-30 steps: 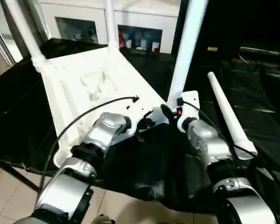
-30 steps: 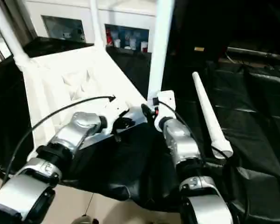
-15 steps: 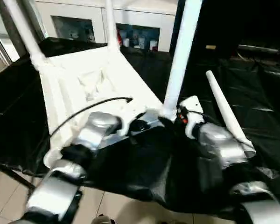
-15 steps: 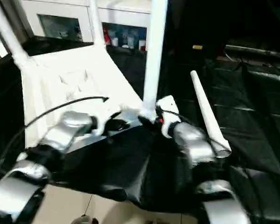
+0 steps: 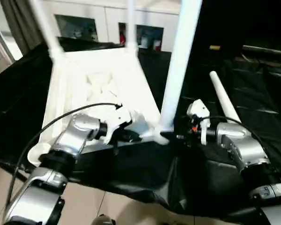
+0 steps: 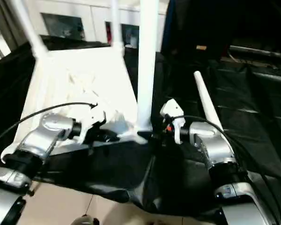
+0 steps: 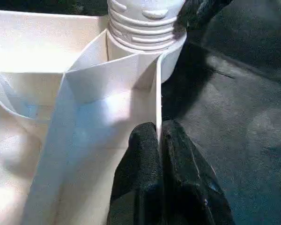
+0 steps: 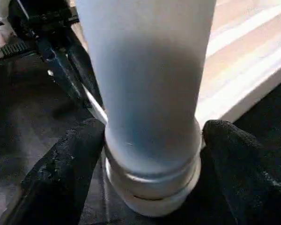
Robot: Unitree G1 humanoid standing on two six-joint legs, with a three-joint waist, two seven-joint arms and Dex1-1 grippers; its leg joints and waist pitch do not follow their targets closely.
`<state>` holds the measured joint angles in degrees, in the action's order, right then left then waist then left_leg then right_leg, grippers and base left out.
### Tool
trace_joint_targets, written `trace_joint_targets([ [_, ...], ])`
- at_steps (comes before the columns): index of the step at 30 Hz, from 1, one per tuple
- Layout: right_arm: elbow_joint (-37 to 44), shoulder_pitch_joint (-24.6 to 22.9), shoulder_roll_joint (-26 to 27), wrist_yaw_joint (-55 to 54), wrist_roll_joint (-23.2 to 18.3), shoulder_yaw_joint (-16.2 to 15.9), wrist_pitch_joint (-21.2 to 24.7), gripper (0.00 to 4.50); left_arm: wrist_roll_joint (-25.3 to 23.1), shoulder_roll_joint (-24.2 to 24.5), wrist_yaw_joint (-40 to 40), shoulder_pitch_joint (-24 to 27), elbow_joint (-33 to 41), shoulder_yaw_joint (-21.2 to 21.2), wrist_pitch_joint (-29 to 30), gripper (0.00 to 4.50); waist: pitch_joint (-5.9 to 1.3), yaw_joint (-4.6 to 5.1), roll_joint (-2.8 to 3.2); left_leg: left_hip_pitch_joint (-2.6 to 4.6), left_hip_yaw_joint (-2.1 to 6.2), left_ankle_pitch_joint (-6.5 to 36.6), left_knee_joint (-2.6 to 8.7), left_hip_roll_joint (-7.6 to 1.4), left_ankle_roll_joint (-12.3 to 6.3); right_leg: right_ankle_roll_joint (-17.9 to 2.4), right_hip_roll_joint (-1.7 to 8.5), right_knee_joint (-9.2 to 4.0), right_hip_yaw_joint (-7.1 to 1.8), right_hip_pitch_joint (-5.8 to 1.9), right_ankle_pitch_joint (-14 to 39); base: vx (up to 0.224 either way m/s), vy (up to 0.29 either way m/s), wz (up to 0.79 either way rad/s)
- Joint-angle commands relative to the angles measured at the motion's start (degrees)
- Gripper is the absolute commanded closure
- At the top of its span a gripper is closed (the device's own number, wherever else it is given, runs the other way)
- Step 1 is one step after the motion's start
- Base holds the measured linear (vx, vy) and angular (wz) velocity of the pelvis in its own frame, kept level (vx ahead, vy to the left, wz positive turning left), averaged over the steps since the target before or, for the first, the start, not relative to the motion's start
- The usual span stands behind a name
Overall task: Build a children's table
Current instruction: Rotate leg to tighten
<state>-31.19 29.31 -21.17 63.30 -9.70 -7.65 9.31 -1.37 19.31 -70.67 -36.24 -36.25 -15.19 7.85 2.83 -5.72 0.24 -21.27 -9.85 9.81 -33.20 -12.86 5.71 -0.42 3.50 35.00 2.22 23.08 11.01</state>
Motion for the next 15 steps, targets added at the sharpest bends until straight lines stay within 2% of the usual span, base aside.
trace_joint_targets([
  [1, 1.0, 0.1, -0.1, 0.2, -0.4, -0.4, 0.1, 0.74, 1.9, -0.6, -1.9, 0.1, 1.5, -0.6, -0.4, 4.5, -3.85, 0.1, -0.42, 0.73, -0.63, 8.3, 3.27, -0.28, -3.37, -14.4, 3.33, -3.26, -1.67, -3.04, 2.8, 0.0, 0.0, 0.0],
  [4, 1.0, 0.0, 0.4, 0.1, -0.4, -0.6, 0.0, 0.74, 1.8, -0.4, -2.0, 0.2, 1.7, -0.6, -0.4, 4.5, -3.82, 0.1, -0.47, 0.73, -0.63, 8.8, 3.29, -0.24, -3.06, -14.0, 3.4, -3.37, -1.71, -3.07, 3.8, 0.0, 0.0, 0.0],
  [13, 2.4, -1.1, 1.6, -0.4, -0.9, -0.3, 0.6, 1.51, 1.9, -0.2, -2.1, 0.8, 2.8, -0.6, 0.4, 4.5, -3.89, 0.04, -0.41, 0.65, -0.61, 7.9, 3.23, -0.19, -3.12, -13.9, 3.34, -3.22, -1.69, -3.12, 2.6, 0.0, 0.0, 0.0],
  [15, 2.0, -1.8, 2.8, -3.9, -0.6, 0.4, 1.0, 1.67, 1.4, -1.4, 0.7, 0.2, 1.8, -0.1, 0.8, 4.5, -3.85, 0.06, -0.39, 0.66, -0.6, 8.2, 3.27, -0.2, -2.94, -13.8, 3.35, -3.27, -1.71, -3.12, 3.1, 0.0, 0.0, 0.0],
])
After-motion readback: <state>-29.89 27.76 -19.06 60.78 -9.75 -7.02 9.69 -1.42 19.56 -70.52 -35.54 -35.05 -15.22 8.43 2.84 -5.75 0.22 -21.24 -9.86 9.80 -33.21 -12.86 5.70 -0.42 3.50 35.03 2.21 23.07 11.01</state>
